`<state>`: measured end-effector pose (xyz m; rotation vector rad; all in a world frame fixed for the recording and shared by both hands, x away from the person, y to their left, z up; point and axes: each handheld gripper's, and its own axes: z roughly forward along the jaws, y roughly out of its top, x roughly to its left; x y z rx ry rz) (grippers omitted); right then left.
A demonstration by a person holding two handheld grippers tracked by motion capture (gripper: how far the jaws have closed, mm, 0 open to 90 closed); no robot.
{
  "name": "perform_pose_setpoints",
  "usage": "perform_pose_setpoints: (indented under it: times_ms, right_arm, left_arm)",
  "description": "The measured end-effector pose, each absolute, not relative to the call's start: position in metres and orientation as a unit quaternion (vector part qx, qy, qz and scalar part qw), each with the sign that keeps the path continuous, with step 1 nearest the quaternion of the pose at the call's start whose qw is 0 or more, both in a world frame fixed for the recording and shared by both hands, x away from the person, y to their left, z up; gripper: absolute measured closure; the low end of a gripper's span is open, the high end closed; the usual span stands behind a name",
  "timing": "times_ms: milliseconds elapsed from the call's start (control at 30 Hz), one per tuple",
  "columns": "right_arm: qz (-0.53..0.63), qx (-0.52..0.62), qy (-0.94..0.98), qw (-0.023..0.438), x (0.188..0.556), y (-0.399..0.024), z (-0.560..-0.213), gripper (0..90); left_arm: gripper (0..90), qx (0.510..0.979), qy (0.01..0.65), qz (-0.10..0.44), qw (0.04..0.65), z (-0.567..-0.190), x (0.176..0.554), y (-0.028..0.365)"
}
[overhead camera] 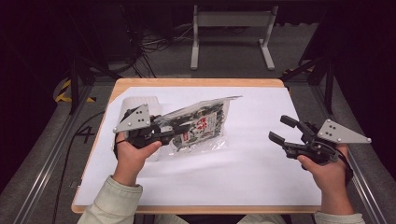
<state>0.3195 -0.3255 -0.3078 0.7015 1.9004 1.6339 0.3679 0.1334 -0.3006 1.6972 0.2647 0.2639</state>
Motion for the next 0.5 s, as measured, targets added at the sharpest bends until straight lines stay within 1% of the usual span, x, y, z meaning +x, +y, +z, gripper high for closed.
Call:
perform_pose_setpoints:
  times_ms: [500]
  right_arm:
    - [0.594,0.284,0.708,0.255,0.324,-0.332,-0.322,32.0]
  left_arm:
    - [71.9,0.725,0.128,0.134,0.663,-0.289,0.373,0.16]
